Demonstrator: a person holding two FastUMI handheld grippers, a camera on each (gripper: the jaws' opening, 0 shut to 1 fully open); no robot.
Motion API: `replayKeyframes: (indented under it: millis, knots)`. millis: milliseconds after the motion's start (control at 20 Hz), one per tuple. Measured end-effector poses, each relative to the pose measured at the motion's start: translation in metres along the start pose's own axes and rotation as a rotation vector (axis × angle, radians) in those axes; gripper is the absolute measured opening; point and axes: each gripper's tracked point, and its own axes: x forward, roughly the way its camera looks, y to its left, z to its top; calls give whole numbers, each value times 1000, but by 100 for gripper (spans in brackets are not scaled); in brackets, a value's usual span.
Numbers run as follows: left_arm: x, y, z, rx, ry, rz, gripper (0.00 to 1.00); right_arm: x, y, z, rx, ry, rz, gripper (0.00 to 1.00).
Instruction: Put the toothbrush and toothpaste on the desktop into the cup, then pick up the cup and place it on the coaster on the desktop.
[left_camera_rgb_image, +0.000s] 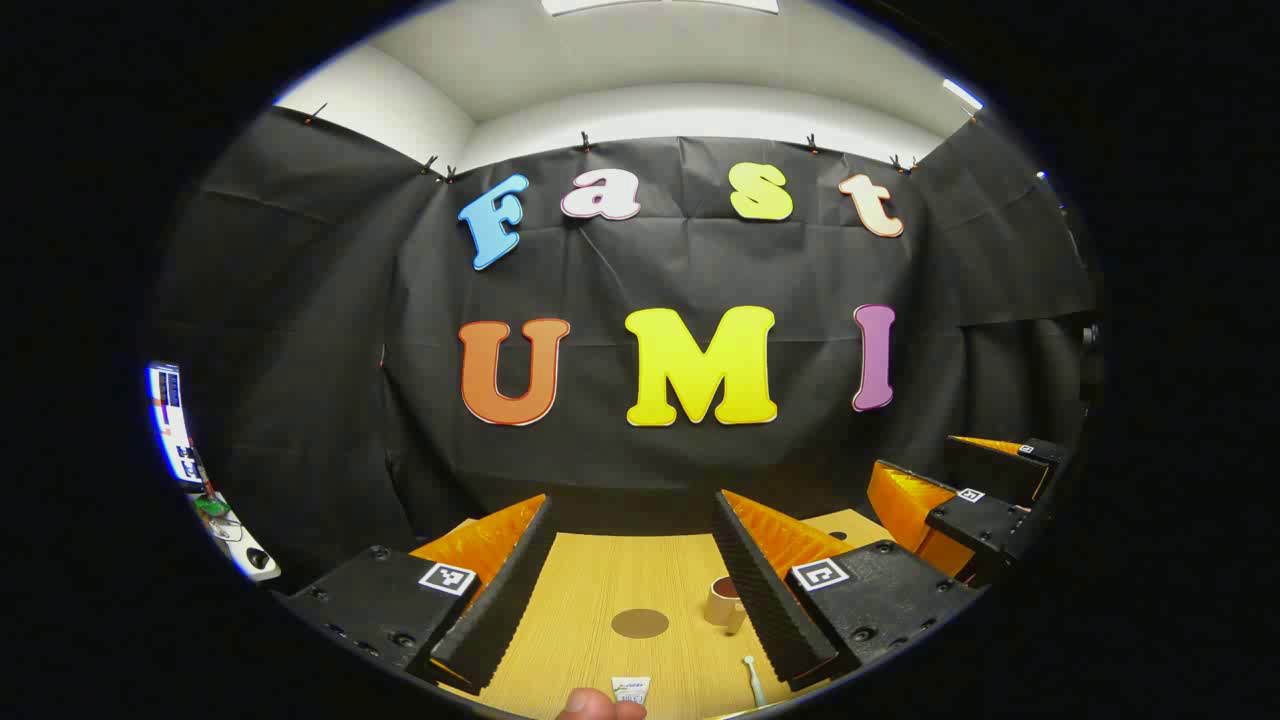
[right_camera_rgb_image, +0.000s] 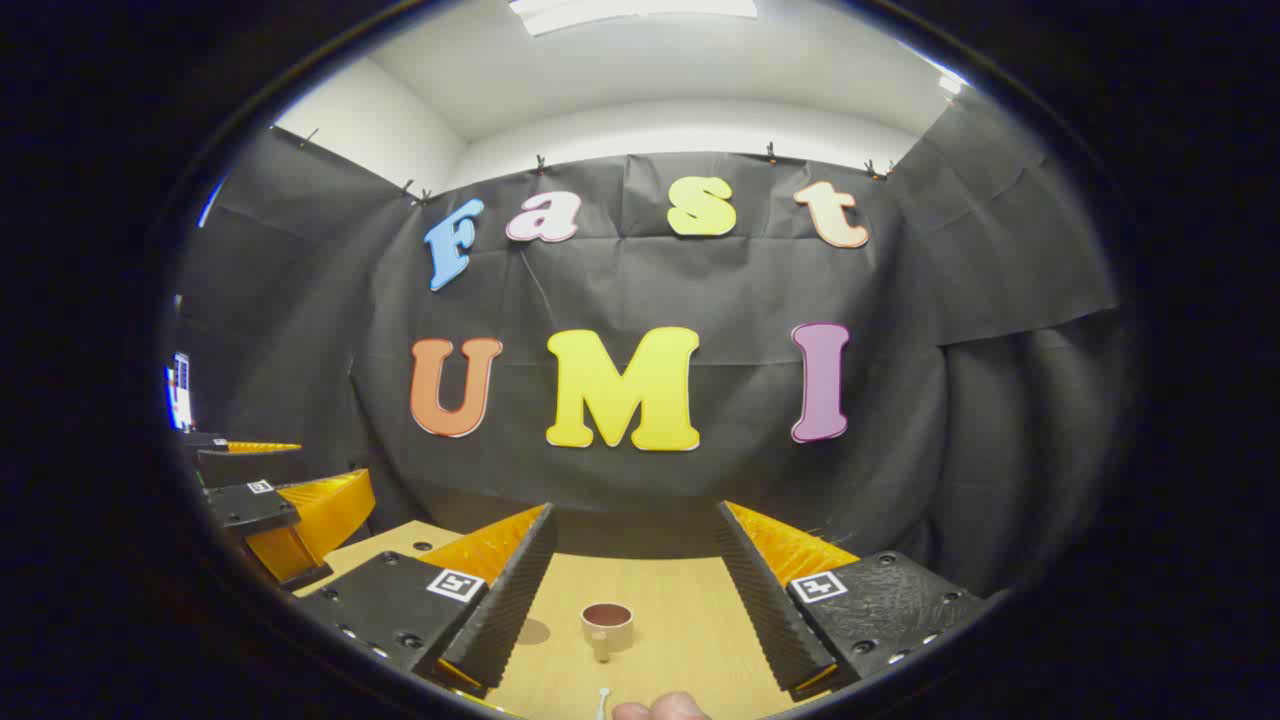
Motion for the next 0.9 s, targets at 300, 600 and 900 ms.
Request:
replayKeyframes:
  millis: [300,600,900]
  knots:
    - [3,1,-4,2,10,12,98,0,8,0,-9,-1,28,93]
    - [4,-2,-4,7,7,16,98,2,3,2,-1,-10,19,92]
    - [4,-1,-7,-1,17,22,98,3,2,2,-2,-4,14,95]
